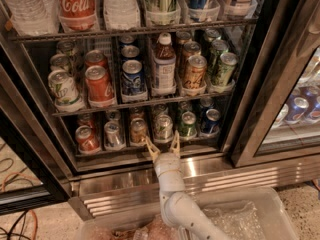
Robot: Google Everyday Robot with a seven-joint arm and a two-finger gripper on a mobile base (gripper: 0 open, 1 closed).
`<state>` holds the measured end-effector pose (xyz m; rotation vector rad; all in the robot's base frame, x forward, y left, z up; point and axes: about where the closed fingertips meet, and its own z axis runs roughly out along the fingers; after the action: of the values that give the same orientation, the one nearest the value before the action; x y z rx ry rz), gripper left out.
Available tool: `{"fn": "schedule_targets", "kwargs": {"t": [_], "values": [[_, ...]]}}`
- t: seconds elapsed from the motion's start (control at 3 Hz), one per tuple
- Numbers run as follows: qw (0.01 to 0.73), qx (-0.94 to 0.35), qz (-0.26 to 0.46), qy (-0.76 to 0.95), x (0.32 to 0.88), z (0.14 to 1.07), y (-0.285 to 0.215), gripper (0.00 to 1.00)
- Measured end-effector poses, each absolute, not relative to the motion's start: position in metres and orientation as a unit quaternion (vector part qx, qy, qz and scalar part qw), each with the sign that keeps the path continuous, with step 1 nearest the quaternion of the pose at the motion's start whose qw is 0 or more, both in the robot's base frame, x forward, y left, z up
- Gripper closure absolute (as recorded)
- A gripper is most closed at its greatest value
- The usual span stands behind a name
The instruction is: Pick 7up can from bottom shelf of fridge
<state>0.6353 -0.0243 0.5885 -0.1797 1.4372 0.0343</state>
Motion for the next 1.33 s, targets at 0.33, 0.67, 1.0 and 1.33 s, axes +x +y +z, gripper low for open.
{"fn": "schedule_targets", "kwargs": {"t": [0.33, 0.67, 1.0, 1.33], "values": [[0.756, -0.083, 0.014, 0.649, 0.655, 0.595, -0.02, 0.37], [0.757, -0.085, 0.016, 0.648, 0.662, 0.595, -0.017, 0.36], [0.757, -0.088, 0.015, 0.647, 0.668, 0.594, -0.016, 0.55], [0.757, -0.088, 0.015, 0.647, 0.669, 0.594, -0.016, 0.78]]}}
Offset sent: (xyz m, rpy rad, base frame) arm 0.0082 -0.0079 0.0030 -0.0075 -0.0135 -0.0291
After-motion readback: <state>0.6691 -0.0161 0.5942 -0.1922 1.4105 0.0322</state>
